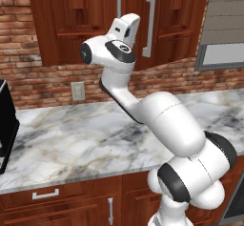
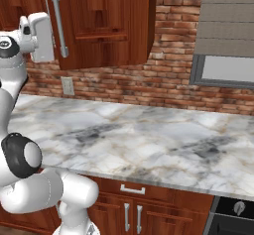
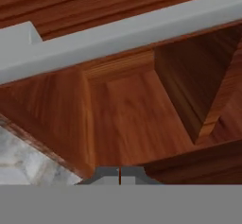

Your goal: Open the cabinet and move the ladle to the pot. Then close the cabinet.

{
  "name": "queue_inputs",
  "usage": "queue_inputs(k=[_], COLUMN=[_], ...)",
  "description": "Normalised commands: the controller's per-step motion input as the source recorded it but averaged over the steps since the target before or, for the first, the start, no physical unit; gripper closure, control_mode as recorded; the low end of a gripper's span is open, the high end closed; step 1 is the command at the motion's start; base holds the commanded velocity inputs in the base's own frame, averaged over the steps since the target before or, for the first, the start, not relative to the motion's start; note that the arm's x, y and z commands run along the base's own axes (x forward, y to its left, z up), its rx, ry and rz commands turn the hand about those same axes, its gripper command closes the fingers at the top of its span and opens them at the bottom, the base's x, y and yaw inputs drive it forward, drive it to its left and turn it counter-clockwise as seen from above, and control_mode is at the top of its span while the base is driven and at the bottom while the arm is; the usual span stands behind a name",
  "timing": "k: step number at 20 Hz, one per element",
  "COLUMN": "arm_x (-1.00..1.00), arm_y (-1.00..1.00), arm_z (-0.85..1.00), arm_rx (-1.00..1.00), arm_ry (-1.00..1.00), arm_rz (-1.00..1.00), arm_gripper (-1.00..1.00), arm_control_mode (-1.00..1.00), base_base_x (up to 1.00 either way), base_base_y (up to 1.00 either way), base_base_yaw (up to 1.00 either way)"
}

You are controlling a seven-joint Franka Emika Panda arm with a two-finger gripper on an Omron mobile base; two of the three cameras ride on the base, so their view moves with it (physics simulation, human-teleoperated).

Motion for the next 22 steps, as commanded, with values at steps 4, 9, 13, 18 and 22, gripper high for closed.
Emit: queue_inputs(k=[4,9,13,18,22], arm_x=[-0.96,-0.97,-0.69,-0.58,-0.55], arm_y=[-0.42,-0.55,-0.57,-0.62,-0.65], arm_z=[0.00,0.00,0.00,0.00,0.00], arm_rx=[-0.02,0.00,0.00,0.00,0.00], arm_ry=[0.00,0.00,0.00,0.00,0.00], arm_rz=[-0.19,-0.19,-0.20,-0.18,-0.15], arm_gripper=[1.00,1.00,1.00,1.00,1.00], arm_control_mode=[-1.00,-1.00,-1.00,-1.00,-1.00], base_base_x=[0.00,0.00,0.00,0.00,0.00], base_base_y=[0.00,0.00,0.00,0.00,0.00], base_base_yaw=[0.00,0.00,0.00,0.00,0.00])
